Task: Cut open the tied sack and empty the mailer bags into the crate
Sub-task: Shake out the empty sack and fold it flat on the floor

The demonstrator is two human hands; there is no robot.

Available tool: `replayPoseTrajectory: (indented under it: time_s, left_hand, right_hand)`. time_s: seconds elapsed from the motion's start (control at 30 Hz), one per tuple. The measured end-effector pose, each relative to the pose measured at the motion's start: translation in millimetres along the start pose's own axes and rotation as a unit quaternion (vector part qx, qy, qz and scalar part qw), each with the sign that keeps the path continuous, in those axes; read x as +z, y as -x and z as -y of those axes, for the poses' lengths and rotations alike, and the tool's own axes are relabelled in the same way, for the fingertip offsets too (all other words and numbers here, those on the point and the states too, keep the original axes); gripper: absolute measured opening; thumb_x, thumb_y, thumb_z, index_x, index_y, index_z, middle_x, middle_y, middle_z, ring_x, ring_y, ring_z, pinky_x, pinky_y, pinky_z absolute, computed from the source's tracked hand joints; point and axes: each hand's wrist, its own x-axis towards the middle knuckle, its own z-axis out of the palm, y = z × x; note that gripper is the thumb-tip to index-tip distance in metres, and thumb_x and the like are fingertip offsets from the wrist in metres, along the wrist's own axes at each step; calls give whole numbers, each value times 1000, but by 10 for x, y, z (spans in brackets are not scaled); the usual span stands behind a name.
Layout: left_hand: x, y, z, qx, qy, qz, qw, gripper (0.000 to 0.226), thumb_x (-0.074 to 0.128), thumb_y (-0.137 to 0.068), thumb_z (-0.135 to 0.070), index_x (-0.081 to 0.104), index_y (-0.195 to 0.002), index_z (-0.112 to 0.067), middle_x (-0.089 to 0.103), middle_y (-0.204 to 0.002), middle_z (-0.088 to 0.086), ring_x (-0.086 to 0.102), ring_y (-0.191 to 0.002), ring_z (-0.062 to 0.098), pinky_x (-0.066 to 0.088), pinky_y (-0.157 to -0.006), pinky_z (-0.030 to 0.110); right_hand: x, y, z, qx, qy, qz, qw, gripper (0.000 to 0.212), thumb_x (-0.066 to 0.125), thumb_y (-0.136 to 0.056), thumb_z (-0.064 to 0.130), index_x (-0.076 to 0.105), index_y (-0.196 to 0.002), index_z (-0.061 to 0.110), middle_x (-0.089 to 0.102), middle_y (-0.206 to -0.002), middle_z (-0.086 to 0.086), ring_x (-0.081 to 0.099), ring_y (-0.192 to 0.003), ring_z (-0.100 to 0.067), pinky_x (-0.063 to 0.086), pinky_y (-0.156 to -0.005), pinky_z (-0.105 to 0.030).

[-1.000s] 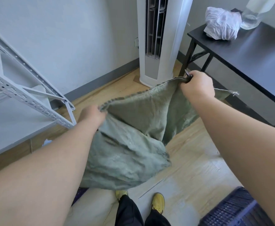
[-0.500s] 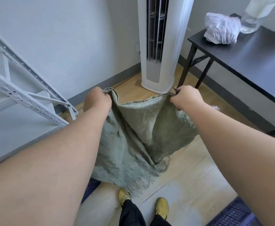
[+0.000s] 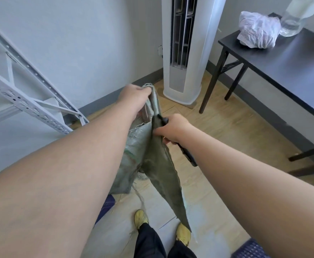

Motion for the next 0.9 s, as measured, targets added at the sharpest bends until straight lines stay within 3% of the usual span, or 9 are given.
replayPoseTrajectory:
  time_s: [0.07, 0.13, 0.23, 0.3, 0.43, 0.57, 0.67, 0.77, 0.9]
  left_hand:
    - [-44, 50, 1, 41, -73, 81, 993, 28, 72, -76, -46, 54, -85, -26, 65, -101, 3, 67, -94, 25, 57, -80, 45]
    - [-109, 95, 17, 14, -181, 187, 965, 51, 75, -67, -58, 54, -103, -28, 63, -112, -3, 63, -100, 17, 54, -84, 40]
    - [-159, 161, 27, -34, -271, 301, 914, 73, 77, -58, -64, 54, -118, -30, 64, -118, -9, 62, -106, 12, 50, -90, 42]
    - [-142, 202, 37, -31, -242, 337, 909, 84, 80, -47, -66, 52, -120, -35, 64, -120, -13, 61, -107, 7, 51, -87, 40]
    - [-12, 329, 223, 13, -168, 298, 939, 128, 89, -42, -54, 15, -145, -33, 49, -138, -5, 47, -124, 14, 42, -102, 41]
    - [38, 394, 432, 51, -114, 246, 961, 149, 92, -41, -43, -10, -148, -30, 37, -146, -5, 38, -133, 17, 33, -110, 42]
    - [38, 434, 475, 58, -98, 224, 968, 135, 91, -54, -35, -6, -149, -26, 39, -144, -3, 41, -129, 18, 41, -105, 41]
    - [57, 459, 421, 101, -40, 133, 985, 80, 67, -79, -12, 21, -144, -20, 53, -125, -1, 52, -112, 18, 49, -84, 29]
    - [-194, 289, 280, 137, -154, 28, 978, 34, 45, -84, -3, 56, -110, -22, 64, -103, 3, 58, -96, 24, 43, -75, 28]
  right_hand:
    - [-72, -64, -22, 50, -106, -97, 988, 3, 60, -83, 18, 62, -84, 17, 61, -49, -1, 54, -40, -13, 38, -41, -21]
    - [-188, -107, -24, 120, -278, -139, 943, 5, 57, -85, 13, 57, -85, 9, 57, -46, -5, 47, -39, -16, 36, -41, -23]
    - [-291, -140, 17, 170, -426, -138, 878, 8, 54, -90, 12, 52, -84, 8, 58, -41, -7, 50, -31, -13, 34, -35, -15]
    - [-316, -139, 72, 180, -485, -118, 847, 9, 51, -94, 13, 56, -87, 8, 65, -54, -9, 55, -32, -12, 37, -34, -14]
    - [-339, -141, 184, 173, -447, -68, 875, 13, 47, -94, 11, 55, -85, 6, 61, -60, -8, 52, -33, -11, 36, -33, -14]
    - [-400, -86, 288, 177, -389, -8, 904, 16, 45, -95, 11, 50, -81, 5, 58, -46, -7, 51, -30, -8, 33, -35, -10]
    - [-422, -24, 376, 143, -316, 46, 937, 14, 50, -95, 12, 52, -83, 5, 61, -45, -6, 53, -32, -7, 36, -35, -11]
    - [-359, 6, 483, 70, -276, 68, 956, 12, 61, -90, 11, 55, -80, 8, 62, -50, -3, 53, -36, -7, 37, -35, -15]
    - [-347, -11, 432, -46, -199, -35, 978, 26, 79, -76, 33, 63, -85, 14, 67, -73, -1, 51, -45, -8, 46, -49, -25]
